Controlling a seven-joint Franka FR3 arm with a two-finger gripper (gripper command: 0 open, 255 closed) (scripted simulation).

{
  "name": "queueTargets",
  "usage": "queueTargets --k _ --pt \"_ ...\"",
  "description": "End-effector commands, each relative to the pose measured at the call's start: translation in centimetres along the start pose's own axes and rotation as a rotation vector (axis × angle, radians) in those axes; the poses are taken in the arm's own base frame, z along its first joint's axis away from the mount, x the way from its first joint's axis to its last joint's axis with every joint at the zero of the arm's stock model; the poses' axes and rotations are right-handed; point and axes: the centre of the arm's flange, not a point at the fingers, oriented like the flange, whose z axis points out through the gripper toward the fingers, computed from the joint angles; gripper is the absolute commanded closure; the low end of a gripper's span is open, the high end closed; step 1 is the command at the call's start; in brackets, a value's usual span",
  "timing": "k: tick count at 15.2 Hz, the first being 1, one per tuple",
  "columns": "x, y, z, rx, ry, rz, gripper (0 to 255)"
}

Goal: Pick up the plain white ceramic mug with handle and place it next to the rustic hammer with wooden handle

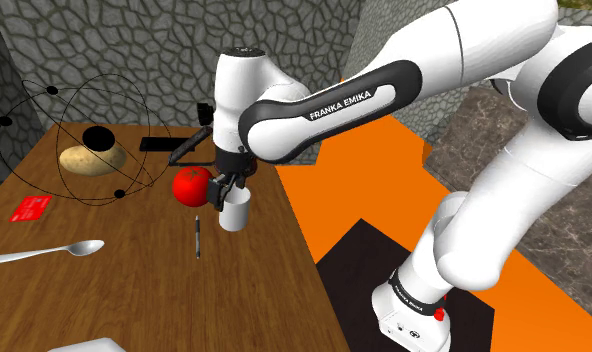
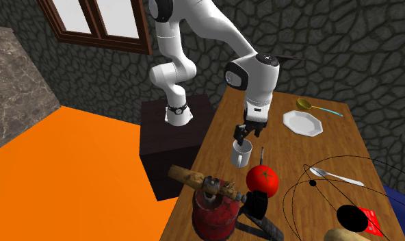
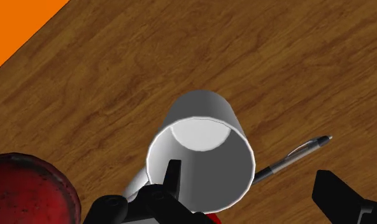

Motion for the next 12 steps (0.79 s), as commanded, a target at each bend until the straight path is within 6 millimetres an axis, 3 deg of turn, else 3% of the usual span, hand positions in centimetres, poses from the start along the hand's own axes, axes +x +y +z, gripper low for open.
queueTargets --k 1,7,12 --pt "0.2 -0.6 1.0 0.001 0.004 -0.006 0" --pt "0.3 -0.6 4.4 0.001 0.004 -0.006 0" --pt "0.3 -0.6 4.4 0.001 0.004 -0.006 0"
